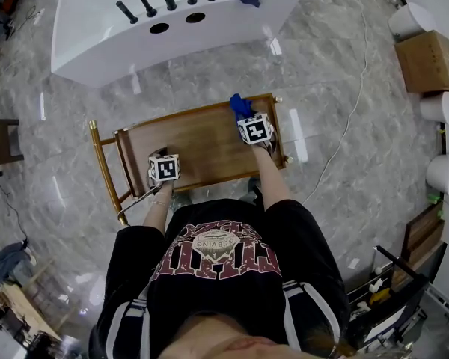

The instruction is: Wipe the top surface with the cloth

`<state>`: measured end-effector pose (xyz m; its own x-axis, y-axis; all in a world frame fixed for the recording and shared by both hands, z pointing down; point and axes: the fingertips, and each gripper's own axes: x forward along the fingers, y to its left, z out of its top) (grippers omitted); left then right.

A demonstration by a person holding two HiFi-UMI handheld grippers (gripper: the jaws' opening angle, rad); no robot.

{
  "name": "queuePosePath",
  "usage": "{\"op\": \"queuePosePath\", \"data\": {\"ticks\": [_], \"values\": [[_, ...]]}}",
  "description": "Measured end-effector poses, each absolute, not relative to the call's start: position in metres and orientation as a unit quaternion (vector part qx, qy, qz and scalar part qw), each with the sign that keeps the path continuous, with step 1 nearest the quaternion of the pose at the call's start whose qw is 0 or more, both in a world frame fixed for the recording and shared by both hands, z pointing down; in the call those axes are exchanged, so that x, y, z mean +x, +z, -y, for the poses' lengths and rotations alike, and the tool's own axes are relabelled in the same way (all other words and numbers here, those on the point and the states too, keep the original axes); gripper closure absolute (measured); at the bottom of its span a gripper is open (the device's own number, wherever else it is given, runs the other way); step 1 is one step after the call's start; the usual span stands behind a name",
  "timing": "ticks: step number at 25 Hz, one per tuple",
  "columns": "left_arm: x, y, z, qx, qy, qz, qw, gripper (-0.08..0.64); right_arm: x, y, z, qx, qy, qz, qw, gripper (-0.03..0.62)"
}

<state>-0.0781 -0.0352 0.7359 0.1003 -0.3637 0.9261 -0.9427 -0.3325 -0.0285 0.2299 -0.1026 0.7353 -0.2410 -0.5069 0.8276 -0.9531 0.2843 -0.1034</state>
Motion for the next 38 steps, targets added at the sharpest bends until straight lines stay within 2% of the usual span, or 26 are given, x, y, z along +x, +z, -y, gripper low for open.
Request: {"op": "queuePosePath", "data": {"ticks": [5, 10, 26, 38], "values": [[0.029, 0.729, 0.054, 0.719, 0.452, 0.428, 0.309, 0.511, 0.228, 0.733, 0.105, 0.502, 0.313, 0.723, 0.357, 0.497], [0.082, 0.731, 0.042, 0.729, 0.467, 0.388, 0.315, 0.511, 0.232, 0.73, 0.105, 0.503, 0.315, 0.722, 0.356, 0.497], [0.125, 0.743, 0.016, 0.753, 0.488, 0.325, 0.299, 0.511, 0.31, 0.731, 0.097, 0.549, 0.322, 0.682, 0.361, 0.497], [0.127, 0.745, 0.016, 0.756, 0.499, 0.311, 0.289, 0.511, 0.311, 0.734, 0.084, 0.544, 0.334, 0.68, 0.361, 0.499]]}}
